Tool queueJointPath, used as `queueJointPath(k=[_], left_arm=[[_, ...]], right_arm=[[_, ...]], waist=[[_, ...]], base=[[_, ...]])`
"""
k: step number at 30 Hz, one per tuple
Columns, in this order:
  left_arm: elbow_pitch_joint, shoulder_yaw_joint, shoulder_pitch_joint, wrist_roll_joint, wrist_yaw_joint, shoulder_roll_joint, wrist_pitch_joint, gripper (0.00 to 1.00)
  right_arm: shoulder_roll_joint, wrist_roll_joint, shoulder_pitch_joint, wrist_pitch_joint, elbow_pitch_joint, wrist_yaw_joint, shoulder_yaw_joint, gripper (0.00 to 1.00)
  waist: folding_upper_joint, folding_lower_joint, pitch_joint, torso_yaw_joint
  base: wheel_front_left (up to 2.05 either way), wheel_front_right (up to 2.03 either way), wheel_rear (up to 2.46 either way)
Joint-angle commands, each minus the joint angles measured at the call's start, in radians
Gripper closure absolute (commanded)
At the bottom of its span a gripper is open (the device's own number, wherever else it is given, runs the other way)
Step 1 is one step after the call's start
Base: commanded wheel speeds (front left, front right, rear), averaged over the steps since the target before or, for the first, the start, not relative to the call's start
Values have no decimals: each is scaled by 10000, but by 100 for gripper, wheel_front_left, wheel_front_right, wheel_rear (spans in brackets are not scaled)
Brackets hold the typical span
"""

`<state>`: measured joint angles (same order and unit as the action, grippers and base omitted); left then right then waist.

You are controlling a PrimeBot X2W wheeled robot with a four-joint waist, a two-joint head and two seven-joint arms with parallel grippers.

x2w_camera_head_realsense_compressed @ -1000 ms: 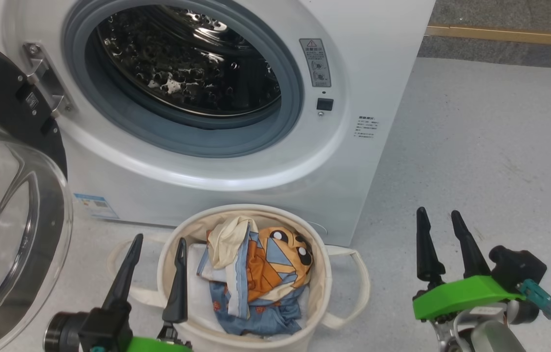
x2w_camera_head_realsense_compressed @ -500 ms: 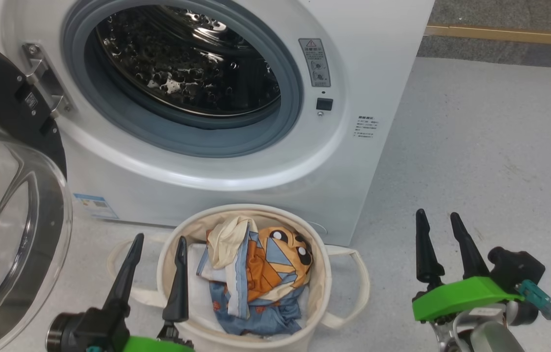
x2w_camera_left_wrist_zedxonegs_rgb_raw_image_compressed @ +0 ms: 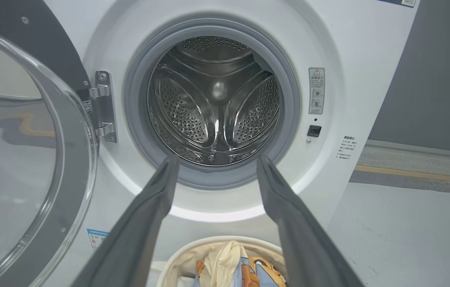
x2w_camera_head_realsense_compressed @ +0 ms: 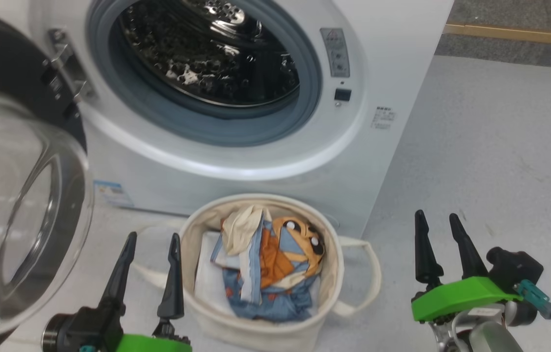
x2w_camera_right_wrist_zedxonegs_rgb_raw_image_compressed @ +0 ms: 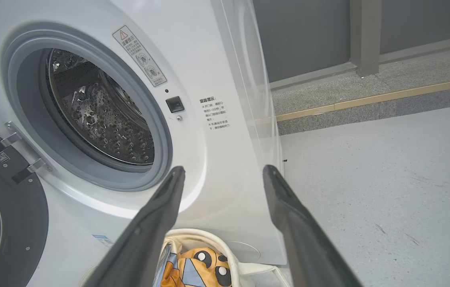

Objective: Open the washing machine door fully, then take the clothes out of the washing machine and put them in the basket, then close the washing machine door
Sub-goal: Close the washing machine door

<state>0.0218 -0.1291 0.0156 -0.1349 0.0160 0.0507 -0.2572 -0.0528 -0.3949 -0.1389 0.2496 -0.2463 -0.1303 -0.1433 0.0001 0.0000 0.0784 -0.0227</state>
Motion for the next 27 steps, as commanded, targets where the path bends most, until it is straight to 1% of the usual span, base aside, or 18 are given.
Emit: queueJointPath(k=[1, 5, 8, 14, 22, 27], left_arm=[[-367, 327, 127, 47, -64, -5, -46, 0], [-343, 318, 112, 123, -97, -5, -46, 0], [-384, 229, 130, 425, -133, -5, -46, 0], [-440, 107, 175, 608, -50, -5, -46, 0], [-599, 51, 213, 669, 3, -5, -46, 0], [-760, -93, 271, 699, 22, -5, -46, 0]], right_arm=[[26, 23, -260, 122, 262, -4, -213, 0], [26, 4, -260, 122, 239, -4, -219, 0], [26, -2, -269, 122, 236, -4, -224, 0], [26, -16, -307, 122, 256, -4, -260, 0], [26, -70, -325, 122, 369, -4, -309, 0], [26, -222, -311, 122, 648, -4, -478, 0]], waist=[[-1, 0, -6, 9], [-1, 0, -25, 27], [-1, 0, -23, 53], [-1, 0, 4, 131], [-1, 0, 52, 266], [-1, 0, 107, 628]], base=[[-224, 167, 57], [-232, 186, 46], [-219, 203, 16], [-159, 159, 0], [-68, 68, 0], [-3, 3, 0]])
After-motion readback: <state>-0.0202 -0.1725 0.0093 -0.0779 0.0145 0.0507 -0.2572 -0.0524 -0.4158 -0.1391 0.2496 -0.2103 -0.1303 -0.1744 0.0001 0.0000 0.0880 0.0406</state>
